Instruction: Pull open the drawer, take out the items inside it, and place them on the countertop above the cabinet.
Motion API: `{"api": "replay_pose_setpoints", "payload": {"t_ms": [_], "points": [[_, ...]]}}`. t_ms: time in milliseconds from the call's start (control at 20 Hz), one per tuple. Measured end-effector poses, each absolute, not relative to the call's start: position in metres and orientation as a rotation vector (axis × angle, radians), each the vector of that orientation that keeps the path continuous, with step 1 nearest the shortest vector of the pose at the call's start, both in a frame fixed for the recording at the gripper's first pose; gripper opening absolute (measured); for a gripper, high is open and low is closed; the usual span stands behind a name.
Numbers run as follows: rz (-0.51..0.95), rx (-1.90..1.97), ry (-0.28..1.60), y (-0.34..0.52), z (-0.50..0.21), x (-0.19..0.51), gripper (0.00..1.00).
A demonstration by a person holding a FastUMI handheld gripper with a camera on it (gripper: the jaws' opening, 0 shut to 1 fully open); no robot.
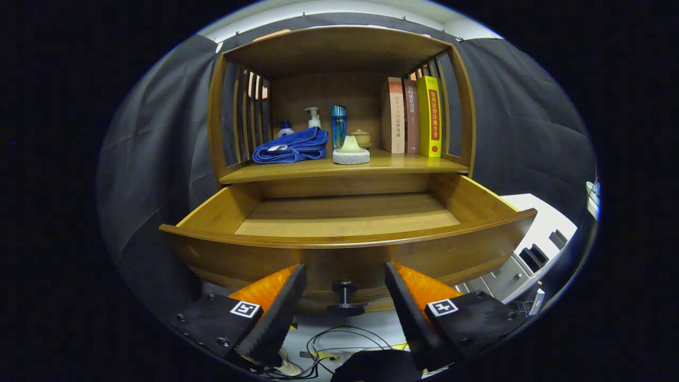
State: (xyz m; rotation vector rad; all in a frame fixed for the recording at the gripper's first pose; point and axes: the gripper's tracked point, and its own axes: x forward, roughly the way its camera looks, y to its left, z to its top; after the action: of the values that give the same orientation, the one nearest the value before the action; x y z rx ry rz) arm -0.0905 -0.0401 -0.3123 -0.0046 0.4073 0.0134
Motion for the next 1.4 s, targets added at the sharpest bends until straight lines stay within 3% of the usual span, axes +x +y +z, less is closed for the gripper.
{"api": "replay_pose_setpoints", "payload": {"t_ms": [1400], "points": [[0.005,-0.101,0.404,-0.030,-0.341,0.052,0.99]]}}
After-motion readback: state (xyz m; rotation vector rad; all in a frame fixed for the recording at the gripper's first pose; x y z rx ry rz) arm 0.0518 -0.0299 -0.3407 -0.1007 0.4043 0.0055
